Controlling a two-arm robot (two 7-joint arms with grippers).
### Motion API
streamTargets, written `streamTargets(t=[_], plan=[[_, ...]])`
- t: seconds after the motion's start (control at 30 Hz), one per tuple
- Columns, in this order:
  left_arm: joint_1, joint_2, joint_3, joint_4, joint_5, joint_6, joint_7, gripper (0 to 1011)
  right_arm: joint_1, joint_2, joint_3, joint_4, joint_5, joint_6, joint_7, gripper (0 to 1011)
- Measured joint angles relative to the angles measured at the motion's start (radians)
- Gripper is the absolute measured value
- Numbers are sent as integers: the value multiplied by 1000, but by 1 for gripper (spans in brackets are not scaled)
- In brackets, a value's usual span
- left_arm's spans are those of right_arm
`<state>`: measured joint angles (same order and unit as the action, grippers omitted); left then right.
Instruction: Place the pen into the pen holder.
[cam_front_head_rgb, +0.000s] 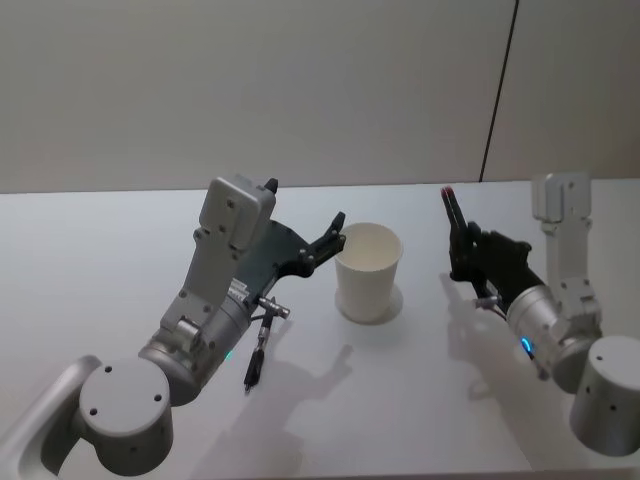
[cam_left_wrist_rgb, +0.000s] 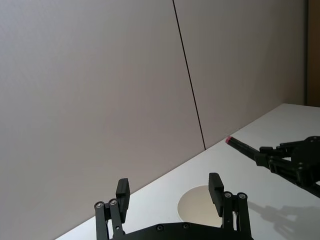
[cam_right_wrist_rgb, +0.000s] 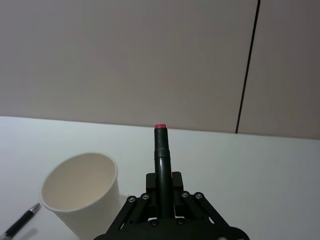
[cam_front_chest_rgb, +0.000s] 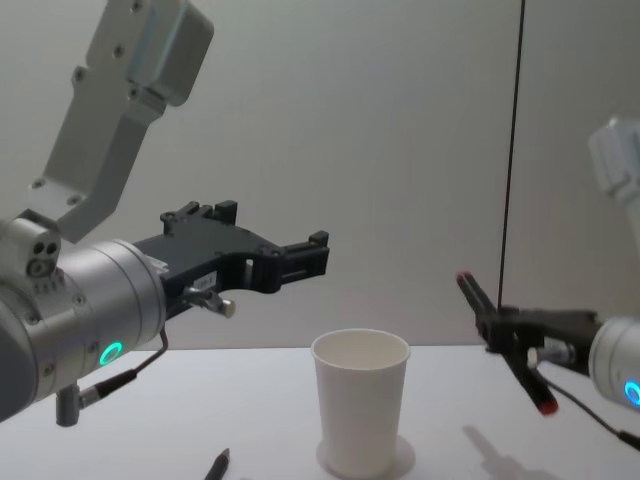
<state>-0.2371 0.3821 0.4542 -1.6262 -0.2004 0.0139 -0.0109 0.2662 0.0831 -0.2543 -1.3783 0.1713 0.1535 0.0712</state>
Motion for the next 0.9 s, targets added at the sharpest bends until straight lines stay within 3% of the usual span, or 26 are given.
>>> streamTargets(t=[0.33,0.5,0.53,0.63,0.9], plan=[[0,0,0,0,0,0,0,1004,19,1,2,7,3,-137,91,168],[0,0,0,0,0,0,0,1004,51,-9,0,46,2,-243,155,168],[0,0,0,0,0,0,0,1004,51,-9,0,46,2,-243,155,168],[0,0,0,0,0,0,0,1004,84,-21,-3,94,-6,-308,189,168],[0,0,0,0,0,0,0,1004,147,-44,-9,198,-32,-407,227,168]])
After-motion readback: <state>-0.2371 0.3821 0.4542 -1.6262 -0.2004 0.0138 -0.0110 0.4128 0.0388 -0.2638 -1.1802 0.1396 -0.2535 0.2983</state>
